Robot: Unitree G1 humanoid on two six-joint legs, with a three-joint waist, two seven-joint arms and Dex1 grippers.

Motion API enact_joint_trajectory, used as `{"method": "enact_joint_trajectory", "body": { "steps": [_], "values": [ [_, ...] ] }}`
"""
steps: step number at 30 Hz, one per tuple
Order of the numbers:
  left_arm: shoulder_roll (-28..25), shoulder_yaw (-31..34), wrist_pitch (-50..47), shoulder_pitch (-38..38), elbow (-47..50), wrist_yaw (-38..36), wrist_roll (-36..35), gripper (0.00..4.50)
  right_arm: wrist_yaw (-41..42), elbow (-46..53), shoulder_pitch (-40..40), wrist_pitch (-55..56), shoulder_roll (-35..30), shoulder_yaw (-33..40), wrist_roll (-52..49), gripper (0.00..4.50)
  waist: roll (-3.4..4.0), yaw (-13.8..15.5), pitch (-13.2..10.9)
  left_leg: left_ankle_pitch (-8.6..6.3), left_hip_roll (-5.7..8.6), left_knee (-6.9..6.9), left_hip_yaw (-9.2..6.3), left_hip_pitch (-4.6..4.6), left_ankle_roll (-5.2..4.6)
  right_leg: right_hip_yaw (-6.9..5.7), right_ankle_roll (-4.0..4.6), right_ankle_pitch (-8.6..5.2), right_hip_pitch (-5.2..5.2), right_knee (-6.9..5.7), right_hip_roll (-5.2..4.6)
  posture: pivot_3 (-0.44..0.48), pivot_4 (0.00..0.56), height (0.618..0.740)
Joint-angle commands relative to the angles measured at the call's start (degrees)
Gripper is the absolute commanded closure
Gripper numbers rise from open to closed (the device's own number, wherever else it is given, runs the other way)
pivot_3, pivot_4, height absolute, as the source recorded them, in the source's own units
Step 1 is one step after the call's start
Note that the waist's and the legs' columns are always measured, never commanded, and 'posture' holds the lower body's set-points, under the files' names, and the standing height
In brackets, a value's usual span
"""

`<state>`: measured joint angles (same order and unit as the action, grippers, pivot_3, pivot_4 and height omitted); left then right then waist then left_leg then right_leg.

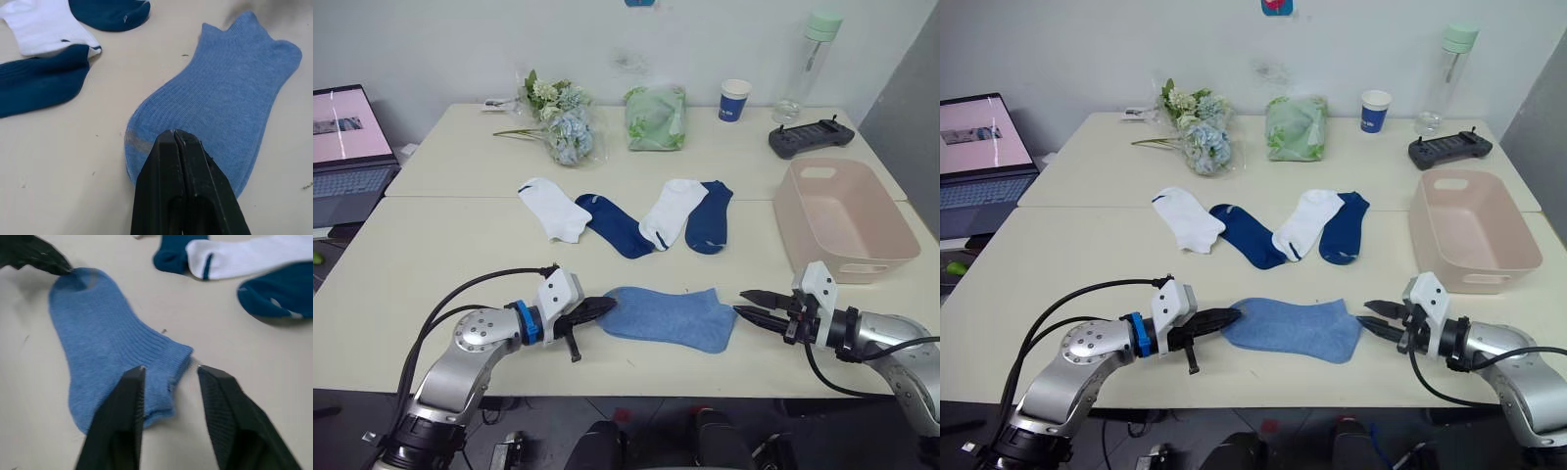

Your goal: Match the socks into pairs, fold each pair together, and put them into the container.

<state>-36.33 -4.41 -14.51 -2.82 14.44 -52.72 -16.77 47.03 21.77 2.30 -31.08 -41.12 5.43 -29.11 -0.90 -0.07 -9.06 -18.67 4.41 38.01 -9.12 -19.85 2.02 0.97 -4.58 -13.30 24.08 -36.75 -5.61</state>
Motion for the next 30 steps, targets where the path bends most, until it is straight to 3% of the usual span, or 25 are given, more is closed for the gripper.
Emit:
{"method": "enact_joint_trajectory", "body": {
  "steps": [1,5,9,21,22,30],
  "values": [
    [-0.6,1.3,0.1,1.4,3.5,0.6,-0.7,4.5,-3.6,0.8,-0.5,-3.6,1.4,-0.9,0.2,1.5,0.0,0.0,0.0,0.0,0.0,0.0,-0.01,0.0,0.0,-0.01,0.0,0.0,0.0,0.0,0.0,0.0,0.15,0.74],
    [0.2,0.7,0.4,1.4,3.0,1.8,0.2,4.5,-5.3,-0.9,-0.7,-5.3,1.9,-3.3,2.9,0.04,0.0,0.0,0.0,0.0,0.01,0.0,-0.01,-0.01,0.0,-0.01,0.0,0.0,0.0,0.01,0.0,0.0,0.15,0.74],
    [0.6,0.4,0.2,1.5,3.2,2.4,0.2,4.5,-4.1,0.7,0.0,-8.6,2.8,-3.3,-0.6,0.04,0.0,0.0,0.0,0.0,0.0,0.0,-0.01,0.0,0.0,-0.02,0.0,0.0,-0.01,0.02,0.0,0.0,0.15,0.74],
    [0.5,0.6,0.7,2.3,3.8,3.1,0.7,4.5,-6.6,4.4,-2.7,-15.8,3.5,-0.7,-5.9,4.3,0.0,0.0,0.0,0.0,0.0,0.0,-0.01,-0.01,-0.01,-0.02,0.0,0.0,0.0,0.01,0.01,0.0,0.15,0.74],
    [0.6,0.5,0.6,2.2,3.9,3.2,0.7,4.5,-6.9,4.1,-3.4,-16.1,3.6,-0.3,-6.0,4.46,0.0,0.0,0.0,0.0,0.0,0.0,-0.01,-0.01,-0.01,-0.02,0.0,0.0,-0.01,0.01,0.01,0.0,0.15,0.74],
    [3.7,-5.3,-3.3,-5.7,3.5,0.9,-0.7,4.5,-1.3,-4.0,-10.9,-16.7,-0.5,-1.0,-5.7,4.46,0.0,0.1,0.0,0.0,0.05,0.02,0.03,-0.03,-0.01,-0.04,0.0,0.0,-0.03,0.03,0.01,0.0,0.15,0.74]
  ]
}}
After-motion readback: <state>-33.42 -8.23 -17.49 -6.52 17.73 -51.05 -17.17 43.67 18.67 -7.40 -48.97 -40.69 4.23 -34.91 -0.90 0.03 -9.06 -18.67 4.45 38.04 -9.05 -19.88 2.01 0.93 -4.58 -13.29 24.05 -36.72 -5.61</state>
